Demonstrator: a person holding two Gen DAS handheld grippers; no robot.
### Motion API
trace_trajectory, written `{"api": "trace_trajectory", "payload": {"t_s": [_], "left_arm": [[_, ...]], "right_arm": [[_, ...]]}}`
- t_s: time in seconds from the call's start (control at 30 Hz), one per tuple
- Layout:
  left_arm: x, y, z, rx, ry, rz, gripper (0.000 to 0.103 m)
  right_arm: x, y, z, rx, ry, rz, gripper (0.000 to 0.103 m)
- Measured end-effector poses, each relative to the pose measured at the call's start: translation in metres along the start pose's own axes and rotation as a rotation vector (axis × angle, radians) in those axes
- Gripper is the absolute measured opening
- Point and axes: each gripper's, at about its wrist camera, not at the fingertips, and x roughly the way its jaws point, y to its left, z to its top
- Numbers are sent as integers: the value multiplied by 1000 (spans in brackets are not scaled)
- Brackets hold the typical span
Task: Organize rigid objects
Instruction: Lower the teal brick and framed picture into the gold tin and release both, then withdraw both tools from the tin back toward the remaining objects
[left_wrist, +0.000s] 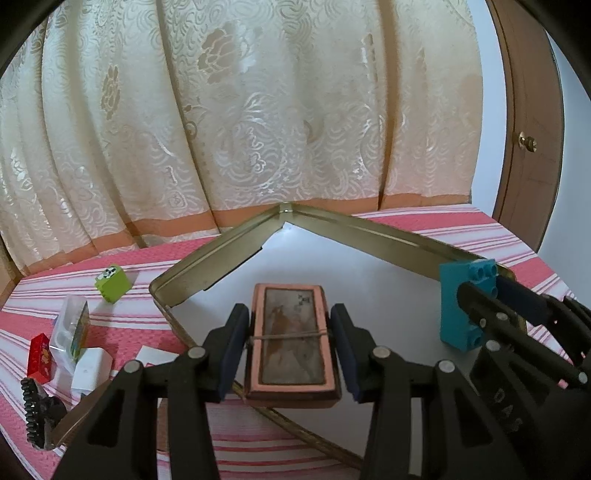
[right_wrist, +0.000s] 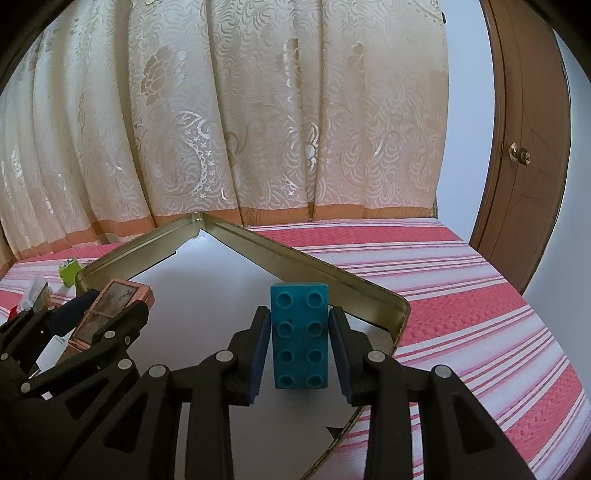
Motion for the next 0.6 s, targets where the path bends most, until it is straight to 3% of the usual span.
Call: {"api": "trace_trajectory", "payload": {"t_s": [0.1,0.17,0.23,0.33,0.47,0.6], "left_arm": [[0,2,-1,-4,-2,5,46],[-3,3,0,0,-22,14,51],[-10,5,1,5,-48,19,78],[-29,17,5,-14,-132,12,103],[-51,37,8,-19,-231,96,103],[-57,70,2,-60,-247,228,103]], "right_arm": [[-9,-2,2,26,-46,23,53],[-21,-5,3,45,-114,15,76],[-34,-9,4,65,-193,3,81],[-51,-18,5,108,-294,-37,86],[-55,-31,8,181,-323,-66,87],[-52,-43,8,259,-306,-68,87]]}}
